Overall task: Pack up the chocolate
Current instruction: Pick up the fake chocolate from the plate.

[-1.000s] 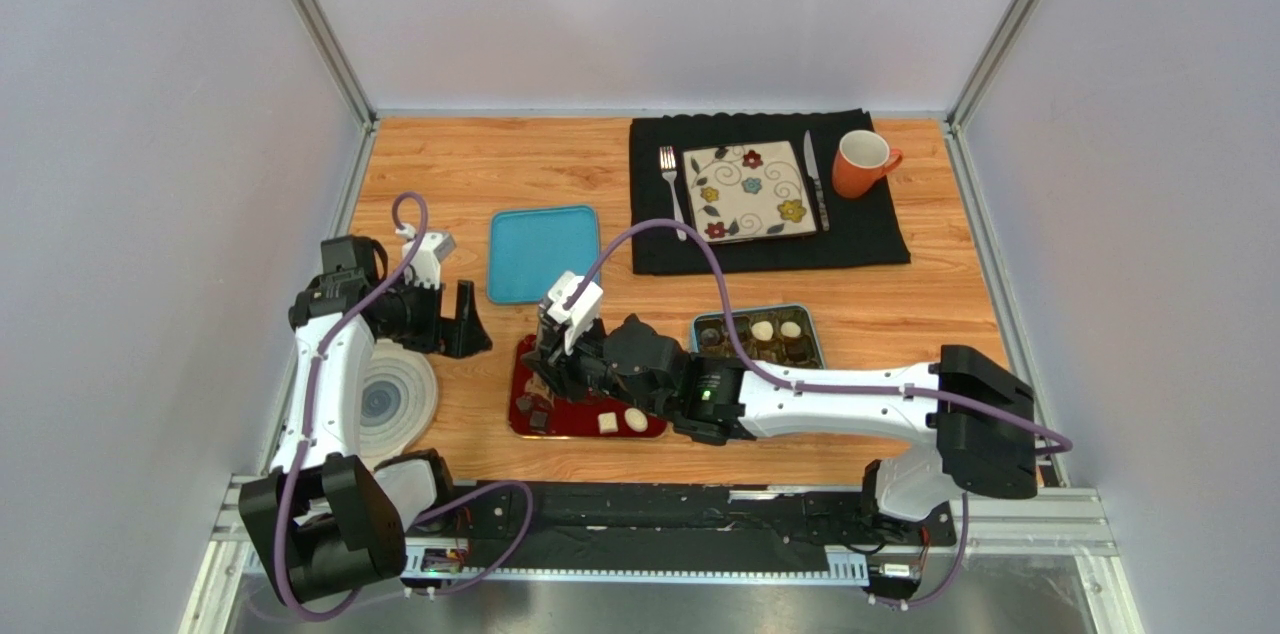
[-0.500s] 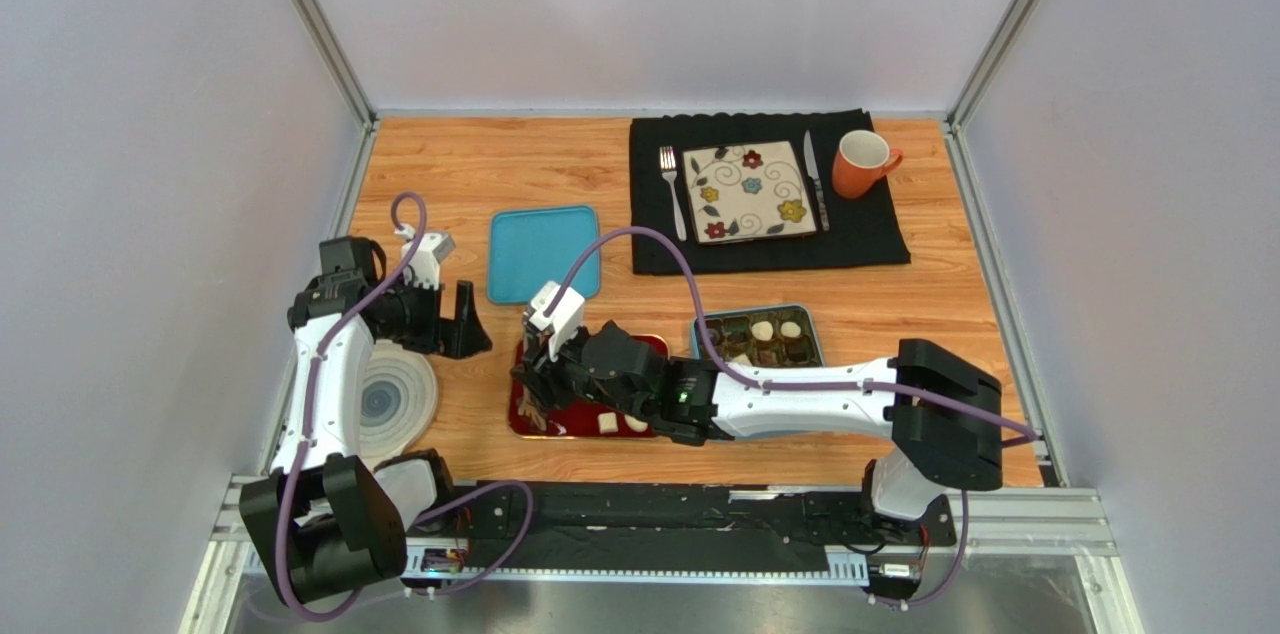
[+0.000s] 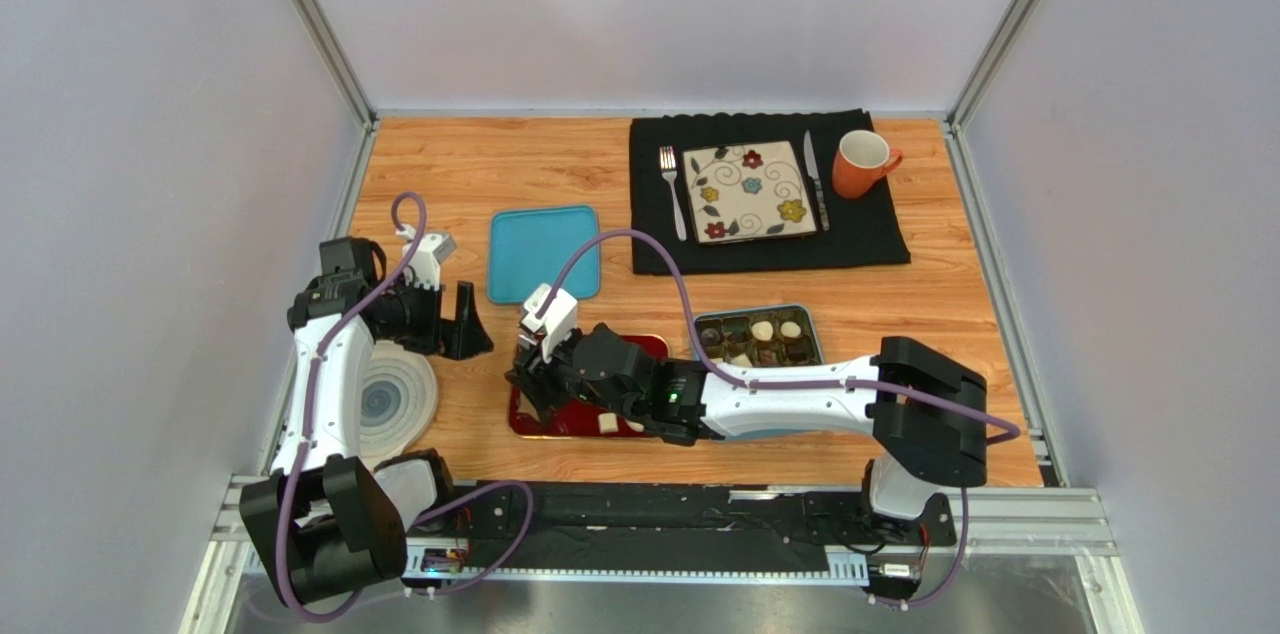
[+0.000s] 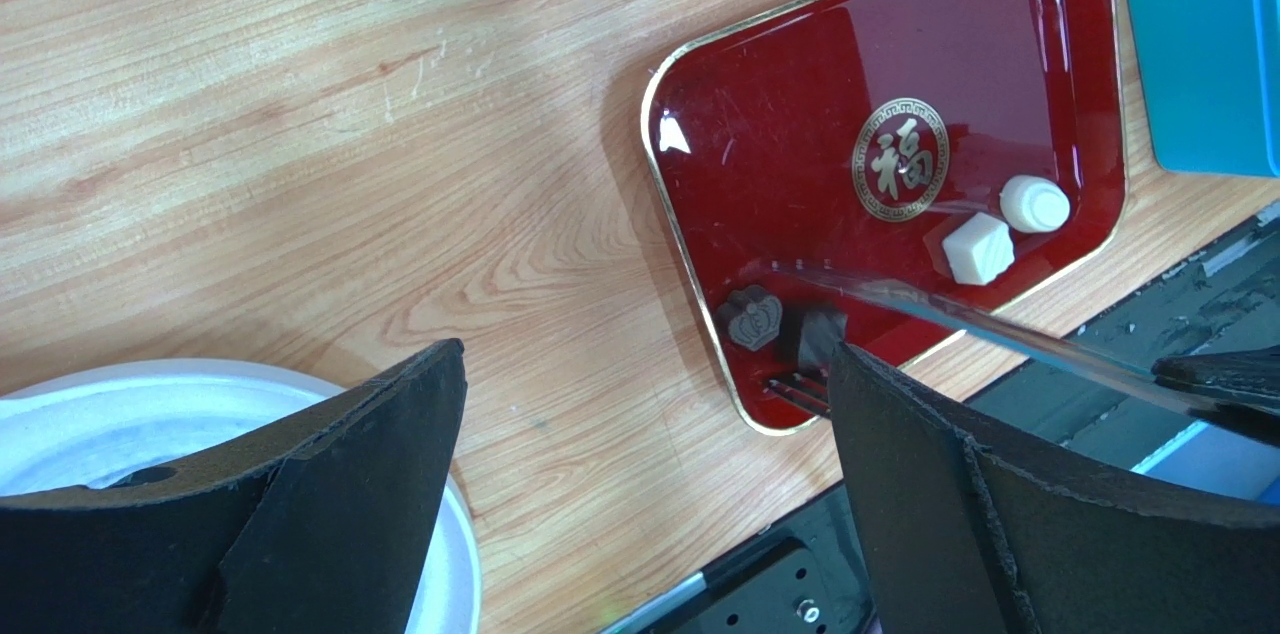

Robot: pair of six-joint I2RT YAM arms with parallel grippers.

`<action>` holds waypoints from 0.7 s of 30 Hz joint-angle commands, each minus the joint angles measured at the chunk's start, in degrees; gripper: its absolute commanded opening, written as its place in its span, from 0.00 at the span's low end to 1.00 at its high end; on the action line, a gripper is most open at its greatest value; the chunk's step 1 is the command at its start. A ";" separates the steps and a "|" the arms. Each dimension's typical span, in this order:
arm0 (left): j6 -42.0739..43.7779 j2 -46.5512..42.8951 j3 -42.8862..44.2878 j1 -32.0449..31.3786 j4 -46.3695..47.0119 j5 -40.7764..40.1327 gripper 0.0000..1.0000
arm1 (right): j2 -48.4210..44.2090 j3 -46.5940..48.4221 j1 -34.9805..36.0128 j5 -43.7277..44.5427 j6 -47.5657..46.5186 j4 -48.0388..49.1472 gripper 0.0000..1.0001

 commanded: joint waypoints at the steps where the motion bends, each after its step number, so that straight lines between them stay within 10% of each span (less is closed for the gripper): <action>1: 1.65 -1.29 1.88 0.53 -0.70 1.50 0.99 | 0.27 2.09 -0.36 1.27 0.58 2.96 0.48; 21: 2.01 -1.64 1.88 0.54 -0.80 1.59 0.99 | -5.25 -0.37 -2.20 4.25 0.23 0.68 0.20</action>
